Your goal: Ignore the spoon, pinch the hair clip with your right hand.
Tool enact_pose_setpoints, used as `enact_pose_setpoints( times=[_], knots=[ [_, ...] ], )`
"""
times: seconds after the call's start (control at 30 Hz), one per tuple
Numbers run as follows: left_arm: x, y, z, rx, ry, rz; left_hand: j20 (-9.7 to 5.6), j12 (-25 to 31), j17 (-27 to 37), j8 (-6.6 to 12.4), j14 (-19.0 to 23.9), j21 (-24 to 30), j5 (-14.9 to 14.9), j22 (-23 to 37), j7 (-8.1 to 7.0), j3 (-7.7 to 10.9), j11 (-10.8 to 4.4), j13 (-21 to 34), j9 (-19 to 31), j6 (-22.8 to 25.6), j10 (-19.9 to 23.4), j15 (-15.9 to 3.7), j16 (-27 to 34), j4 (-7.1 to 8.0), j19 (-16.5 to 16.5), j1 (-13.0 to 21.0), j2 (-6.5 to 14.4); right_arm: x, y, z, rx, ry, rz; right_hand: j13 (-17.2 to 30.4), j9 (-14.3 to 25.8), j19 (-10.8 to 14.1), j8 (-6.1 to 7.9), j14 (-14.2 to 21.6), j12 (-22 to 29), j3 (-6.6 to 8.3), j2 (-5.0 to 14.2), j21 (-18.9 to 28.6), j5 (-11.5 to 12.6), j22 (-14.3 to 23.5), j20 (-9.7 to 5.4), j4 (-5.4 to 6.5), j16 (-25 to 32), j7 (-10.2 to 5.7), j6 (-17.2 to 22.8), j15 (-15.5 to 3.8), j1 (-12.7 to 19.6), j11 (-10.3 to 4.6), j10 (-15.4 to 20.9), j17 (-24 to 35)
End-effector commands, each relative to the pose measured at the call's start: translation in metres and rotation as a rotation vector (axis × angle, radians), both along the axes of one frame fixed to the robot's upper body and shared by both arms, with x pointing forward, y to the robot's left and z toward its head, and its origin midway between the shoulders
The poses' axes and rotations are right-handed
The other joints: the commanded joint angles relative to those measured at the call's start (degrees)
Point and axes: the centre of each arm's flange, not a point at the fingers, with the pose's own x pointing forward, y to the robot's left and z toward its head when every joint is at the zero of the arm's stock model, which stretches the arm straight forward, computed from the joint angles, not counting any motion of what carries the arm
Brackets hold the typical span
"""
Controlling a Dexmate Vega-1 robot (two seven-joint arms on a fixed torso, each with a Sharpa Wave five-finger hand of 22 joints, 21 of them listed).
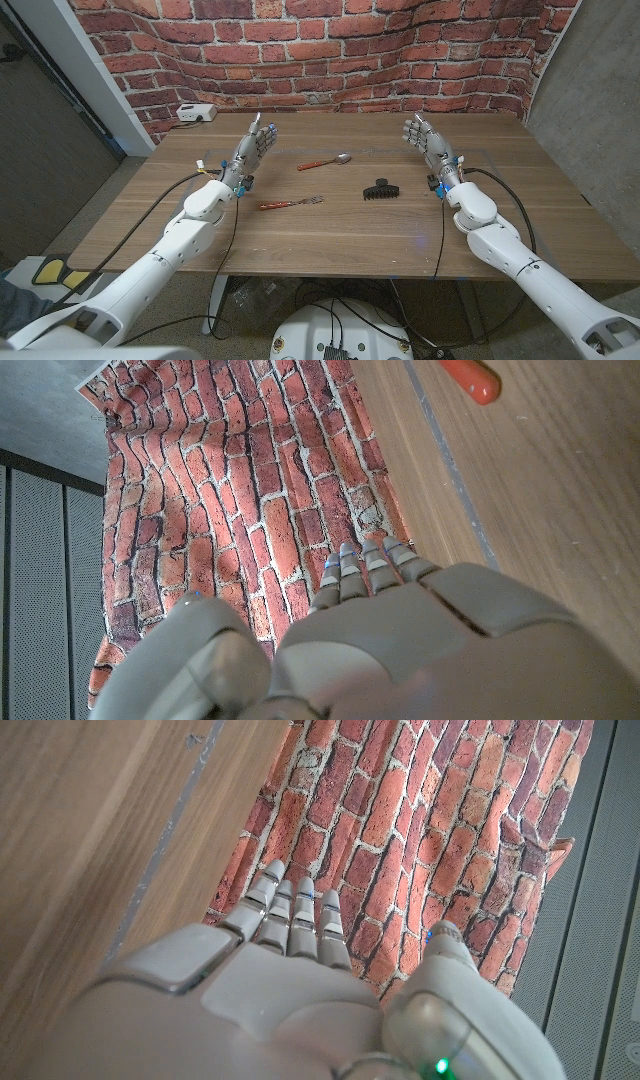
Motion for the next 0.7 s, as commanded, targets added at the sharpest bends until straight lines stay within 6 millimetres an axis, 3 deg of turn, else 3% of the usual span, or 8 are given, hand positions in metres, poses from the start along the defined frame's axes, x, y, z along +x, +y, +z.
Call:
enact_pose_setpoints(
  times=[0.03, 0.7],
  knots=[
    [-0.008, -0.007, -0.004, 0.013, -0.003, 0.003, 0.16, 0.15, 0.09, 0.3, 0.57, 0.43, 0.29, 0.09, 0.12, 0.0, 0.05, 0.11, 0.31, 0.73, 0.61, 0.0, 0.27, -0.39, 0.48, 0.67, 0.15, -0.02, 0.002, 0.0, -0.051, -0.047, -0.012, 0.17, 0.15, 0.92, -0.19, 1.11, 0.55, 0.1, -0.08, 0.02, -0.05, 0.11, 0.08, -0.38, 0.46, -0.02, 0.59, -0.17, 0.67, -0.03, 1.16, 0.19],
    [-0.02, -0.011, -0.011, -0.003, -0.026, 0.022, 0.1, 0.09, 0.09, 0.23, 1.3, 0.37, 0.1, 0.06, -0.12, 0.09, -0.12, 0.12, 0.32, 1.29, 1.31, -0.27, 0.13, -0.67, 1.03, 1.39, 0.67, -0.049, 0.004, -0.02, -0.074, -0.098, -0.062, 0.16, 0.03, 3.12, -0.32, 3.62, 1.07, 0.58, 0.14, 0.23, -0.01, 0.16, -0.23, -1.21, 0.78, -0.86, 1.81, -1.1, 1.89, -0.99, 3.39, 0.16]
  ],
)
